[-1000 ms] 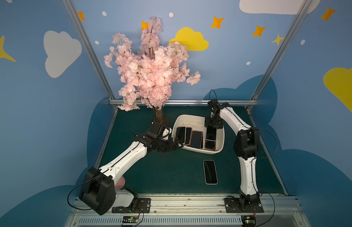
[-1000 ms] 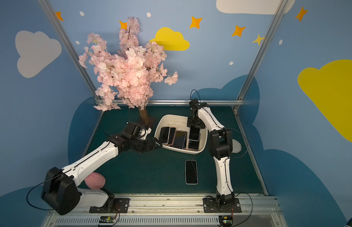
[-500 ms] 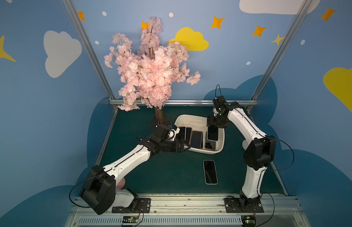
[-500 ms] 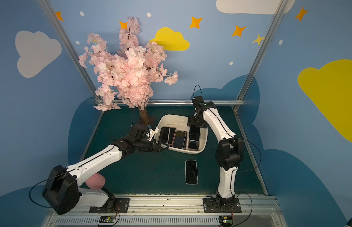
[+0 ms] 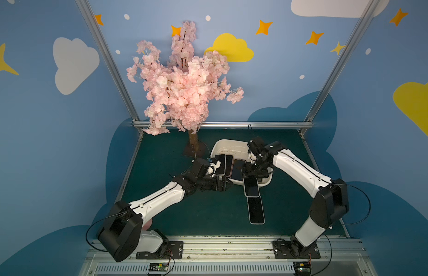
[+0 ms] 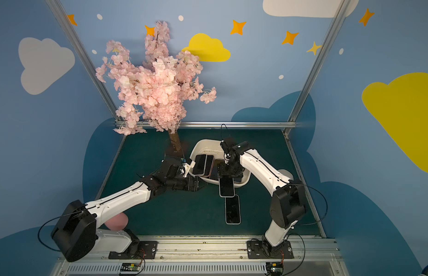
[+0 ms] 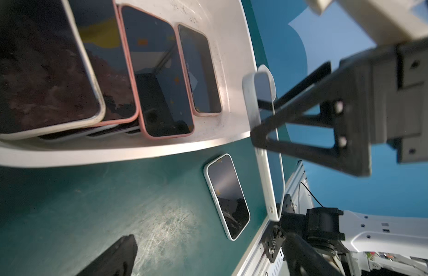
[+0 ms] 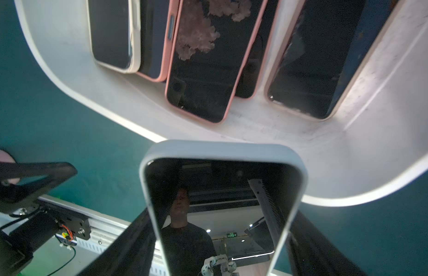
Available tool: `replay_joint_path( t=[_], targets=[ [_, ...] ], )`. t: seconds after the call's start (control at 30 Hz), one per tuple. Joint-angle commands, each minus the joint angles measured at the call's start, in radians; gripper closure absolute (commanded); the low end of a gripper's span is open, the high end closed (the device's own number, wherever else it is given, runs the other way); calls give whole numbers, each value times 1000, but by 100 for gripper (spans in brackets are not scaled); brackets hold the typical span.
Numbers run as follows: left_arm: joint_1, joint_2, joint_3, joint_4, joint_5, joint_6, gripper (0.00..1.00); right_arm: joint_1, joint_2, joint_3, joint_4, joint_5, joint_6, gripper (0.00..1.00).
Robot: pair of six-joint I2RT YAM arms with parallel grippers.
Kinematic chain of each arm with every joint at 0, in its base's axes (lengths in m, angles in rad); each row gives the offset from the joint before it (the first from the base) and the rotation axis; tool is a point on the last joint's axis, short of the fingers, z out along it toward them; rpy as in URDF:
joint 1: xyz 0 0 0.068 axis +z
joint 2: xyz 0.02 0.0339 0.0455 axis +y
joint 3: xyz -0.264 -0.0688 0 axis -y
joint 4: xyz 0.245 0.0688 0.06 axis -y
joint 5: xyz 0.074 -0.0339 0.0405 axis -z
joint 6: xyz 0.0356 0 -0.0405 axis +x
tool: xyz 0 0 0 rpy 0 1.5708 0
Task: Take the phone out of the storage box
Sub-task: Pick up the phone from the storage box, then place the phone at the center of the board.
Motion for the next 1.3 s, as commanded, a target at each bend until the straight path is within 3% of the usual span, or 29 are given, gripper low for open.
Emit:
replay_joint_path(
  t=[0.0,0.23,0.67,1.27],
  targets=[
    [1,-96,-22,-64,-119,9,0,58,-35,-47,39,-6,73,46],
    [1,-315,-134,-182,-306,-11,0,194,-2,-92,57,59,160,46],
    [1,-673,-274,-337,-413,-58,0,303,160,-88,89,137,269,45],
    [1,-514,-219,-260,-348,10,0,316,259,-151,147,134,304,44]
  ],
)
